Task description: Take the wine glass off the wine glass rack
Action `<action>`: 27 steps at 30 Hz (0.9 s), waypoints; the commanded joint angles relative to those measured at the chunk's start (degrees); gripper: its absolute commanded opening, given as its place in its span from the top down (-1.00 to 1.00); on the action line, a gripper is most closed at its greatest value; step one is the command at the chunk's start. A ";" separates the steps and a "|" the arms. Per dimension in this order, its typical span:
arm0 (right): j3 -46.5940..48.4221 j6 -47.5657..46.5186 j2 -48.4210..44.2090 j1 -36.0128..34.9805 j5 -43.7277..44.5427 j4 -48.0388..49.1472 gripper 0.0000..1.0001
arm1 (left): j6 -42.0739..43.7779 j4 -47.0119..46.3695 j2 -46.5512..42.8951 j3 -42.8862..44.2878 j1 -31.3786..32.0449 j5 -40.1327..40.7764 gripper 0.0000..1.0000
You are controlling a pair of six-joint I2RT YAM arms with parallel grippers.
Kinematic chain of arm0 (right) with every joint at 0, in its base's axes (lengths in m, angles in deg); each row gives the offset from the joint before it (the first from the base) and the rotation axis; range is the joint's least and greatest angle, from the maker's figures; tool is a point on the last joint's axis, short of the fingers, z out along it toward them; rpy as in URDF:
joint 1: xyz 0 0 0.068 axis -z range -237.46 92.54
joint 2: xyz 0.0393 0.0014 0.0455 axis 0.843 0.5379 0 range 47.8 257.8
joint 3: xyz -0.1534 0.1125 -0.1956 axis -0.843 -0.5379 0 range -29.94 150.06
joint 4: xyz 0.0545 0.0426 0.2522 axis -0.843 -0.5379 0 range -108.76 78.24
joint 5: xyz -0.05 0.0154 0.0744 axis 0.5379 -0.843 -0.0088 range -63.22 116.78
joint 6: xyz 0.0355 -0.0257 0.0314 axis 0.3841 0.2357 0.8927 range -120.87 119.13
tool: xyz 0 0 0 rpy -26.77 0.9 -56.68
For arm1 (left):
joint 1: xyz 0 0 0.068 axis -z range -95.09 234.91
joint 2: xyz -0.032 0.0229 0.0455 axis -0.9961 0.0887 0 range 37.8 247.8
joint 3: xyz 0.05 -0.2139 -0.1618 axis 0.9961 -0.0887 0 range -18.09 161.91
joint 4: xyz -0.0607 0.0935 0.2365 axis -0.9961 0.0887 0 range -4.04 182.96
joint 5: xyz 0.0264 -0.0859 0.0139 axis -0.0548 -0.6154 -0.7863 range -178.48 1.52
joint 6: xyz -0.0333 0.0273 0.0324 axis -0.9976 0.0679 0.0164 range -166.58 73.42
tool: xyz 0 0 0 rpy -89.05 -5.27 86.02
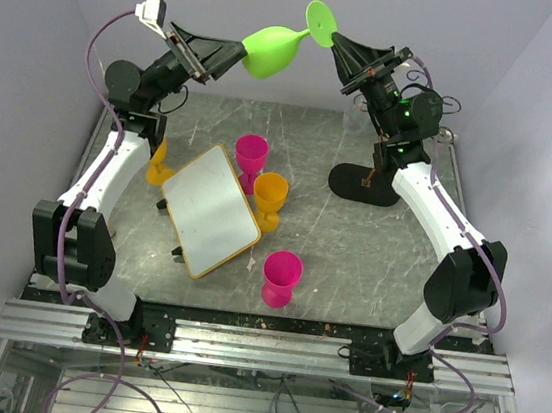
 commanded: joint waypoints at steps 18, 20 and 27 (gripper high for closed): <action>1.06 -1.14 0.54 -5.56 -0.36 2.13 1.00 | -9.79 -15.09 -1.97 -5.40 -2.74 -2.44 -0.23; 0.73 -3.56 0.31 -5.51 0.50 0.70 1.00 | -9.63 -14.94 -2.03 -5.32 -2.74 -3.25 0.03; -2.36 -20.18 -5.43 -0.24 4.14 -13.48 0.30 | -5.18 -5.74 -2.04 -5.17 -4.69 -6.61 0.86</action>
